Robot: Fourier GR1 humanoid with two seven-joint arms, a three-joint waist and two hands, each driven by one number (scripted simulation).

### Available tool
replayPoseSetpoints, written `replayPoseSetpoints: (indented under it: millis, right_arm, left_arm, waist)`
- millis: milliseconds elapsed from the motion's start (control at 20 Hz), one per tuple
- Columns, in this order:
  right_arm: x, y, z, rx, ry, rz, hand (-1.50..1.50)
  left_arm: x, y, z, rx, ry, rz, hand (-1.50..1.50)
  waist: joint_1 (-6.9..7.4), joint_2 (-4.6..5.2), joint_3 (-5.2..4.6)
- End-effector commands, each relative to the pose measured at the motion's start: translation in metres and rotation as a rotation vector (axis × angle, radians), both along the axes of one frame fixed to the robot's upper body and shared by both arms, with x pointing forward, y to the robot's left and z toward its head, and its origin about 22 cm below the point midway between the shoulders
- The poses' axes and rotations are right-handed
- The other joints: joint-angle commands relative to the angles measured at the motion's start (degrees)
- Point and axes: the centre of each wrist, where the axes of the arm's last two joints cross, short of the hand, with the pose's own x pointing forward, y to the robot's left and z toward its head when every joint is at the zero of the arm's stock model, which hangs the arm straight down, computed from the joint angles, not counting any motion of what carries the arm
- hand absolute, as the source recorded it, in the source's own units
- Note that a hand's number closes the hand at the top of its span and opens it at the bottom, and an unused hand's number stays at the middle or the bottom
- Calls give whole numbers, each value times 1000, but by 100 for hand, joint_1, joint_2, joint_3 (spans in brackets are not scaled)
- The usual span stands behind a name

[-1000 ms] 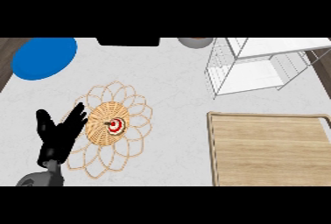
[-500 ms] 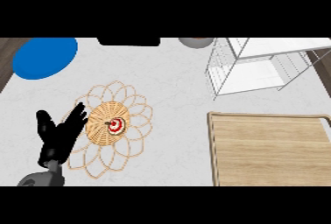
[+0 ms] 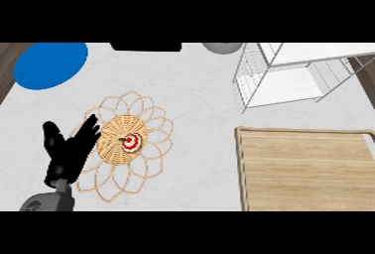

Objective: Pick the squash from the tray and place it in the tiered shelf

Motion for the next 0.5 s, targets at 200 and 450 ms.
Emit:
replayPoseSetpoints:
  millis: [200, 450]
  right_arm:
    - [-61, -92, -9, 103, 4, -53, -150]
    - [-84, -115, -5, 99, -13, -11, -150]
  left_arm:
    - [-1, 6, 3, -4, 10, 15, 0]
    - [3, -3, -3, 4, 2, 3, 0]
  waist:
    - [-5, 13, 4]
    - [14, 31, 4]
